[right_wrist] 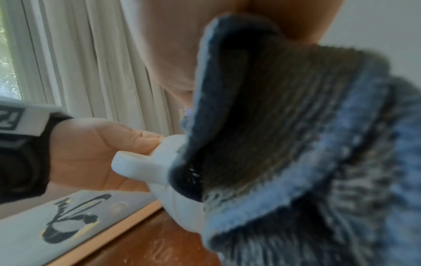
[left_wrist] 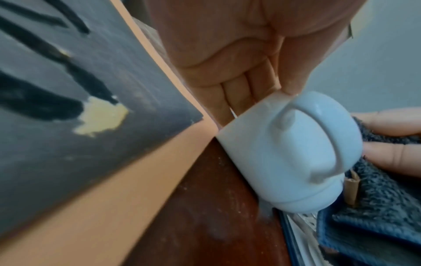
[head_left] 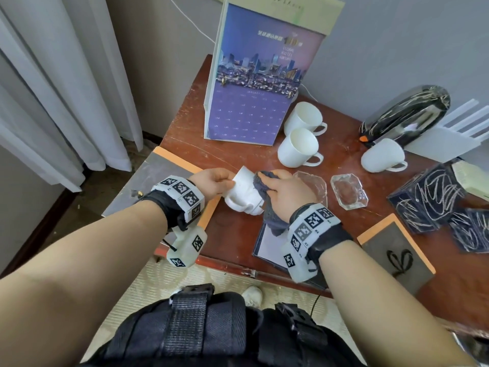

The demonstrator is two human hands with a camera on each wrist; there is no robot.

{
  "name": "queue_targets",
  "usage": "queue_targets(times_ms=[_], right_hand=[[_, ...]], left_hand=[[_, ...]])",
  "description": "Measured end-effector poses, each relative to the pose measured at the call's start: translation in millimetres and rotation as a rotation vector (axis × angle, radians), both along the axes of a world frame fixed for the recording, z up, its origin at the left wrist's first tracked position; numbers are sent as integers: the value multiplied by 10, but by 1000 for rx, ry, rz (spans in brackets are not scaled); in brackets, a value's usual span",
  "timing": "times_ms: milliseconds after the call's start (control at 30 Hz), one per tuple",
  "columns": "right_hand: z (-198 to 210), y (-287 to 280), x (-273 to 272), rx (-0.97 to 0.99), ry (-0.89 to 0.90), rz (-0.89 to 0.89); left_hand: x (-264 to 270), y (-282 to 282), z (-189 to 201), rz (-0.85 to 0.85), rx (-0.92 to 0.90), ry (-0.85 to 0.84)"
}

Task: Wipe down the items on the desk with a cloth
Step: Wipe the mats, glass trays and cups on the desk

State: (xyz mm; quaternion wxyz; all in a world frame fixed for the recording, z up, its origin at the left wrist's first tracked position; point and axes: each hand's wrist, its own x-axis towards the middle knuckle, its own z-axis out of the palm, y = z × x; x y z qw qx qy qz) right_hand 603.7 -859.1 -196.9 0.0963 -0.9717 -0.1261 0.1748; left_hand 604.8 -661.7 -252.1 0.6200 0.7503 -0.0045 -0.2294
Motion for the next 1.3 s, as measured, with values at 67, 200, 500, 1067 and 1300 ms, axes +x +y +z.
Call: queue_targets(times_ms=[67,200,500,1067,1300], right_hand=[[2,-26,43,-23,2,8],[-6,-6,115,-60,14,-2],[100,312,-23,-221,-144,390],[278,-312,13,-278,-172,189],[87,81,3,-162,-147,325]], left_hand=[[-10,72,-50,-64,-77,67],[-23,98,-70,-251,60,73],[38,-93,34,-283,480,-127],[71,-141,132,-246,447,-84],[53,-153,166,-263,453,-88]])
